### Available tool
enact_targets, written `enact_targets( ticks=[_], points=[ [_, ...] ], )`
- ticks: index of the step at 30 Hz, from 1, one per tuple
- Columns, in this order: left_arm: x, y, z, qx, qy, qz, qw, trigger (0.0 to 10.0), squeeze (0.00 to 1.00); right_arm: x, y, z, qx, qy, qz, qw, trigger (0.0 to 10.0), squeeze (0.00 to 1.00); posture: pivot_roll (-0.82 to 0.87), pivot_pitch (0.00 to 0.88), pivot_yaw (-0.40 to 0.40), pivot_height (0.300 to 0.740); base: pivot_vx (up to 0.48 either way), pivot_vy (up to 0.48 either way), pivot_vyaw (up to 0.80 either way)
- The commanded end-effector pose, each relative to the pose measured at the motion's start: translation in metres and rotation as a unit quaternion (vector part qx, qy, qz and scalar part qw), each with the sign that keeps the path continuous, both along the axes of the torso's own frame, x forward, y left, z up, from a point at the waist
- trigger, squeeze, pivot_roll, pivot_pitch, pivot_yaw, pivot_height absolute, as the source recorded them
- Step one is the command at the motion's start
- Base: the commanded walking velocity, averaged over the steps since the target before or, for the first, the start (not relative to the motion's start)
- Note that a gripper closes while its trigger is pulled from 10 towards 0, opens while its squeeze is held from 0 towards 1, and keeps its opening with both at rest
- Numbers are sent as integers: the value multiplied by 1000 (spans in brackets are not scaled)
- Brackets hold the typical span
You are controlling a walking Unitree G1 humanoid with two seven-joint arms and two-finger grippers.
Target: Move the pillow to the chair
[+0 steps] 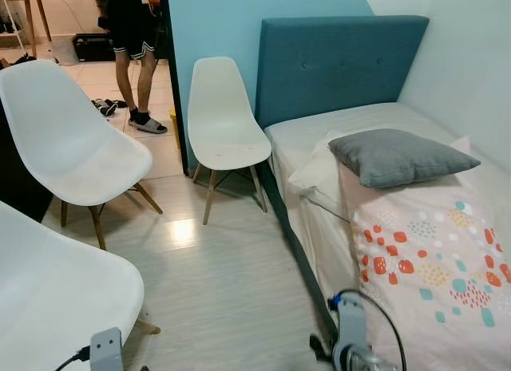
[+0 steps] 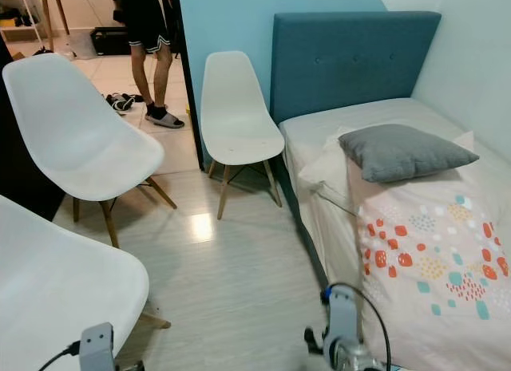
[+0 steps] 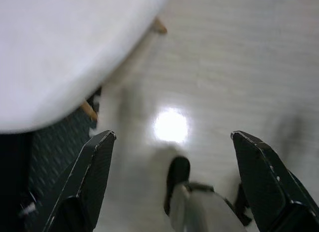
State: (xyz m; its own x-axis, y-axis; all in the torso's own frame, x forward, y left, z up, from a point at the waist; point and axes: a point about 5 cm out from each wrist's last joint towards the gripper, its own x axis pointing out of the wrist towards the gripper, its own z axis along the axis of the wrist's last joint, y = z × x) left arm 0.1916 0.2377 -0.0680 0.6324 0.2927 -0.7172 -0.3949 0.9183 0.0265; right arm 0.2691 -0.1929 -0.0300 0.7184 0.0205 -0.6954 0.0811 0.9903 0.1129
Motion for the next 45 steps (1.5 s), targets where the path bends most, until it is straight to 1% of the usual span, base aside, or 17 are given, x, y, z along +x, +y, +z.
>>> enact_targets(
  ticks=[1,3,4,7,8,10,11,15,16,17,18,25,31,32,36,40,45],
  points=[
    [7,6,6,11,-16,-3,1000,10000,0,14,-4,13,13,-44,-17,999,10000,0,-58,0,-43,740,0,0,0],
    [9,7,7,14,-20,-3,1000,10000,0,18,-5,18,16,-56,-21,998,10000,0,-61,0,-42,740,0,0,0],
    [13,9,11,16,-31,-2,999,10000,0,29,-9,29,27,-85,-31,995,10000,0,-65,0,-41,740,0,0,0],
    [42,20,36,37,-112,-13,993,10000,0,54,-20,62,79,-162,-55,982,10000,0,-67,0,-45,740,0,0,0],
    [50,23,45,40,-137,-9,990,10000,0,59,-23,69,109,-180,-65,975,10000,718,-66,2,-47,740,0,0,0],
    [54,26,49,42,-150,-4,988,10000,0,61,-25,74,128,-192,-70,971,10000,718,-66,2,-47,740,0,0,0],
    [58,28,54,40,-163,2,986,10000,0,63,-27,77,135,-199,-68,968,10000,1000,-68,3,-49,740,0,0,0],
    [65,31,63,35,-193,11,981,10000,0,66,-27,82,134,-214,-58,966,10000,1000,-76,8,-47,740,0,0,0],
    [67,30,64,31,-198,12,980,10000,165,67,-26,84,140,-221,-60,963,10000,1000,-76,9,-48,740,0,0,0],
    [68,30,64,28,-200,13,979,10000,165,68,-26,84,144,-225,-62,962,10000,1000,-77,9,-47,740,0,0,0],
    [68,29,64,22,-203,16,979,10000,1000,68,-26,85,147,-229,-63,960,10000,1000,-80,9,-44,740,0,0,0],
    [68,26,63,9,-210,20,977,10000,1000,70,-23,87,165,-240,-62,955,10000,1000,-81,14,-38,740,0,0,0],
    [64,27,60,25,-192,27,981,10000,1000,68,-25,83,141,-220,-77,962,10000,1000,-78,17,-40,740,0,0,0],
    [62,28,58,27,-182,28,983,10000,0,67,-25,82,149,-218,-79,961,10000,0,-77,18,-38,740,0,0,0],
    [51,28,48,38,-151,25,987,10000,0,62,-33,77,161,-207,-106,959,10000,0,-76,15,-39,740,0,0,-747],
    [46,29,44,34,-141,31,989,10000,0,61,-35,76,162,-208,-109,958,10000,0,-80,7,-39,740,0,0,-769],
    [38,27,37,12,-137,39,990,10000,0,63,-38,81,204,-232,-137,941,10000,0,-80,1,-34,740,0,0,-461]
  ],
)
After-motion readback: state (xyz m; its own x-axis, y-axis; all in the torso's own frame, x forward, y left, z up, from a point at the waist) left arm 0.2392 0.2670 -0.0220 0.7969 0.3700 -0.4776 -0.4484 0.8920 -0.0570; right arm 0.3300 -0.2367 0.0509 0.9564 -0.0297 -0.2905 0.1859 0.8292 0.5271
